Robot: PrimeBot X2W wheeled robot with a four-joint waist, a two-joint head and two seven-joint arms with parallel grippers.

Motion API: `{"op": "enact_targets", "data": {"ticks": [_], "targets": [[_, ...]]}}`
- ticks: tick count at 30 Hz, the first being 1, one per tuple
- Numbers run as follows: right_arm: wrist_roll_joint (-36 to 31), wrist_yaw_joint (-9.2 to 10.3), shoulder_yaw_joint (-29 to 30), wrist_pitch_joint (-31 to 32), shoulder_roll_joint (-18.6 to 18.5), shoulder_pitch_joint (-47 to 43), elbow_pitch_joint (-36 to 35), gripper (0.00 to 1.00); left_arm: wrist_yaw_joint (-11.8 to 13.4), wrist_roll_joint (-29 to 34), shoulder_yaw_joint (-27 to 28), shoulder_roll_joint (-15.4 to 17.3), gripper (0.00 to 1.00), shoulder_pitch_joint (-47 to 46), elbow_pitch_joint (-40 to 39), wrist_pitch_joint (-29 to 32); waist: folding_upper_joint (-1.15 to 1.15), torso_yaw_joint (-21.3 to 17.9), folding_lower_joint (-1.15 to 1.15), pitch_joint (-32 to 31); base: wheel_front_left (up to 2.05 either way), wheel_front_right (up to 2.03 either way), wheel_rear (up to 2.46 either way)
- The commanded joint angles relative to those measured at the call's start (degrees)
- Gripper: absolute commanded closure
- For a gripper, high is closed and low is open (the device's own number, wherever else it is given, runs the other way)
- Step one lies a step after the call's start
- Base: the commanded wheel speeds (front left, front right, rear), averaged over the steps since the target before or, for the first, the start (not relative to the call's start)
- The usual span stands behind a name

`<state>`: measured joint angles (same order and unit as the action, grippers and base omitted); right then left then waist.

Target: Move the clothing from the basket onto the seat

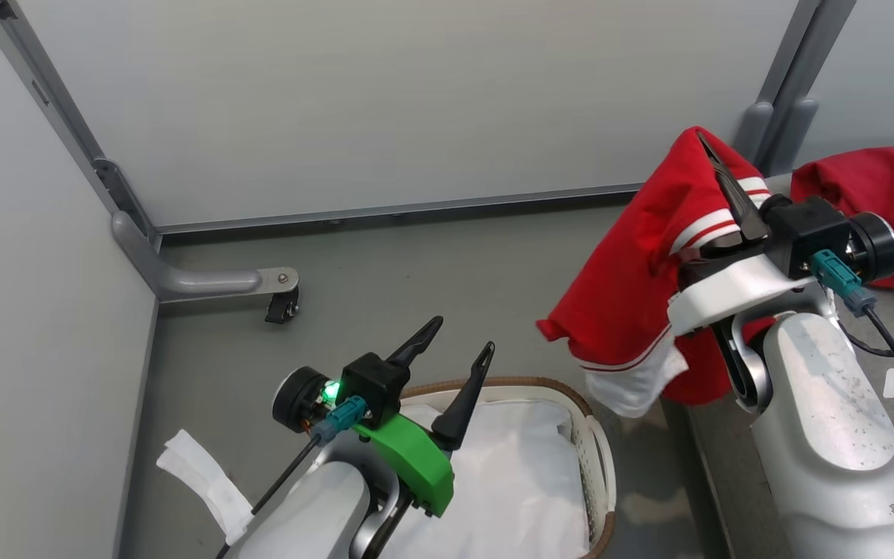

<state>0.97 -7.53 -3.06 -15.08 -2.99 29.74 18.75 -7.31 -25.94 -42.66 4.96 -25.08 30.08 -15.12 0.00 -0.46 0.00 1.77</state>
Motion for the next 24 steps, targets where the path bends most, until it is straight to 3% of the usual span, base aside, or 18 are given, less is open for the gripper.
{"op": "enact_targets", "data": {"ticks": [1,14,24], "targets": [[-0.32,0.08,0.41,-0.13,-0.38,-0.63,-0.41,1.0,-0.2,0.46,0.77,-0.16,0.0,1.12,-0.29,-0.04,0.0,-0.18,0.0,0.21,0.0,0.0,0.0],[-1.07,0.08,2.67,-0.13,-2.6,0.76,-0.68,1.0,-0.22,2.6,1.19,-1.37,0.0,3.67,-2.42,-0.04,0.0,-2.55,0.0,2.2,0.0,0.0,0.0],[-1.49,0.08,3.81,-0.13,-5.23,2.94,-1.3,1.0,-0.22,3.39,1.32,-1.49,0.0,1.86,-3.82,-0.04,0.0,-10.71,0.0,5.27,0.0,0.0,0.0]]}}
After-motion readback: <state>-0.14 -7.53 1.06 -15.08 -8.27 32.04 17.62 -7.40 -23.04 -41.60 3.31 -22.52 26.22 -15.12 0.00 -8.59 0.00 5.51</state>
